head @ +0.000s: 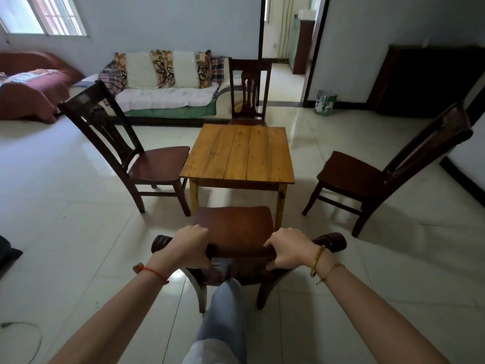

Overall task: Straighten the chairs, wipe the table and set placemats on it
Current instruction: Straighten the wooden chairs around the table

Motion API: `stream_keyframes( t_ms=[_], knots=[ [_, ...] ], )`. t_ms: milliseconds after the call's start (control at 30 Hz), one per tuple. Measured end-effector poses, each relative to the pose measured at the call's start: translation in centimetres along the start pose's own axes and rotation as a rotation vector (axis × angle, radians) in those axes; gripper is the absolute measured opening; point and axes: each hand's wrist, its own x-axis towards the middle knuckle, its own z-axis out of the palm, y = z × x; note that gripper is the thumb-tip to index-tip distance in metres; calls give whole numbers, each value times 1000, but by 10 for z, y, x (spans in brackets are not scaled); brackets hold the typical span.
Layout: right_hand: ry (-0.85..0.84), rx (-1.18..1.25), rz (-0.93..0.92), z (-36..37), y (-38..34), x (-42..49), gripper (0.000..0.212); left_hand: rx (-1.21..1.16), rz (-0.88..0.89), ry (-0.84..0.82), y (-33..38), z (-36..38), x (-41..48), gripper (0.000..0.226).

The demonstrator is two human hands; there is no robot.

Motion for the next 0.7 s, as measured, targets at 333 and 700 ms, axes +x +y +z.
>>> stream_keyframes(
  t_ms=[333, 700],
  knots=[
    [-13, 10, 65, -20, 22, 63, 52, 21, 44, -35, -47, -14, 76, 32],
    [-37, -10, 41, -17, 14, 91, 59, 2, 9, -106, -80, -10, 84, 30]
  ],
)
